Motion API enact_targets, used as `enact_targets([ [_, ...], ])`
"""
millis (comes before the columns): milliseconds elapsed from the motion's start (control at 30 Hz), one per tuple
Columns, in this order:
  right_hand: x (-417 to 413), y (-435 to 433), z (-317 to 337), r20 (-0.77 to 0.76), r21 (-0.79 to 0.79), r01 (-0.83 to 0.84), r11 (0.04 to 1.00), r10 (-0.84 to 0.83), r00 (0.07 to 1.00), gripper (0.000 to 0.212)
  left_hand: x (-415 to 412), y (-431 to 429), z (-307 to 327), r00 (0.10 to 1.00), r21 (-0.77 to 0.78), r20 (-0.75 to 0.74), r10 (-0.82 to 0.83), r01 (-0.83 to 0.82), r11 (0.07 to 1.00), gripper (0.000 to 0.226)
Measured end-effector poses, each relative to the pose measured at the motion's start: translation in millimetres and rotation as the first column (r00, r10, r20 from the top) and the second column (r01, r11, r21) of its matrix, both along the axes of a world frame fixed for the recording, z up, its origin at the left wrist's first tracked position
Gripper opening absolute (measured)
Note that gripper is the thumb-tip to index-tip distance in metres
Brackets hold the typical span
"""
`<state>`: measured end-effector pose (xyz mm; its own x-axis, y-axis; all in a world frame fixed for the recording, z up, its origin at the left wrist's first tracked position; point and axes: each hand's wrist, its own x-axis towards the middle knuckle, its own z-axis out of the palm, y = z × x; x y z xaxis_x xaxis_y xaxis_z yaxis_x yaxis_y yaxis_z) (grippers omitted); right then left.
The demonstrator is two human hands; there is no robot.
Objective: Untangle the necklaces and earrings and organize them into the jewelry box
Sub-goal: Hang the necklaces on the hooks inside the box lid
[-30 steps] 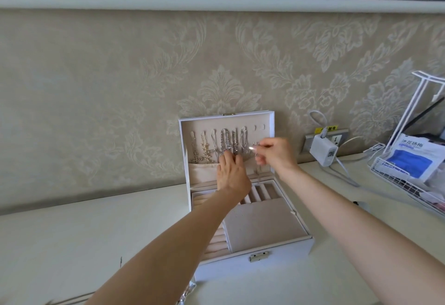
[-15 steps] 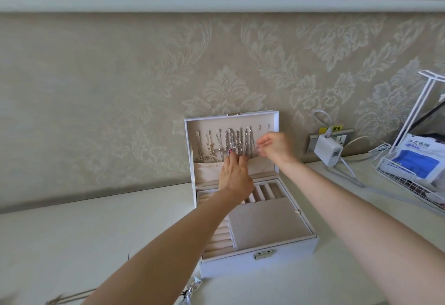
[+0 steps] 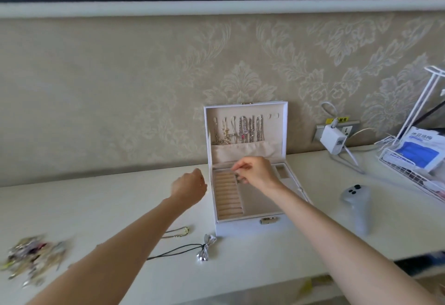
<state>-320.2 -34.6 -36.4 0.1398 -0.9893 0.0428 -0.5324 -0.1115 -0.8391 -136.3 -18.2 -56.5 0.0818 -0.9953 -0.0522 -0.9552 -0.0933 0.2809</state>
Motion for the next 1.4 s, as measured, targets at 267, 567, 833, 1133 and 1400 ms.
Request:
enact_targets([
  [267, 20.1, 26.5, -3.1, 0.048, 0.047, -0.025, 0.999, 0.023, 0.999, 0.015, 28.7, 32.8, -20.5, 0.947, 0.450, 0.190, -0.260, 0.151, 0.880, 0.045],
  [567, 16.0, 26.6, -0.8, 0.121, 0.064, -0.041, 0.997, 0.033, 0.992, 0.023, 22.7, 33.2, -25.3, 0.967, 0.280, 0.204, -0.156, 0.095, 0.955, 0.025],
  [833, 20.2, 27.8, -2.2, 0.250, 0.095, -0.147, 0.985, 0.120, 0.961, 0.029, -1.4, 22.7, -2.1, 0.440, 0.127, -0.886, 0.143, -0.067, 0.990, 0.010],
  [1133, 23.8, 28.4, 1.8, 0.522, 0.249, -0.417, 0.874, 0.242, 0.818, 0.027, -20.0, 12.4, 30.3, -0.447, 0.170, -0.880, 0.161, 0.021, 0.985, 0.029],
  [1400, 5.4, 21.0, 7.1, 0.475, 0.165, -0.165, 0.972, 0.068, 0.877, 0.026, -12.2, 7.0, 25.2, -0.447, 0.131, -0.888, 0.106, -0.026, 0.991, 0.015],
])
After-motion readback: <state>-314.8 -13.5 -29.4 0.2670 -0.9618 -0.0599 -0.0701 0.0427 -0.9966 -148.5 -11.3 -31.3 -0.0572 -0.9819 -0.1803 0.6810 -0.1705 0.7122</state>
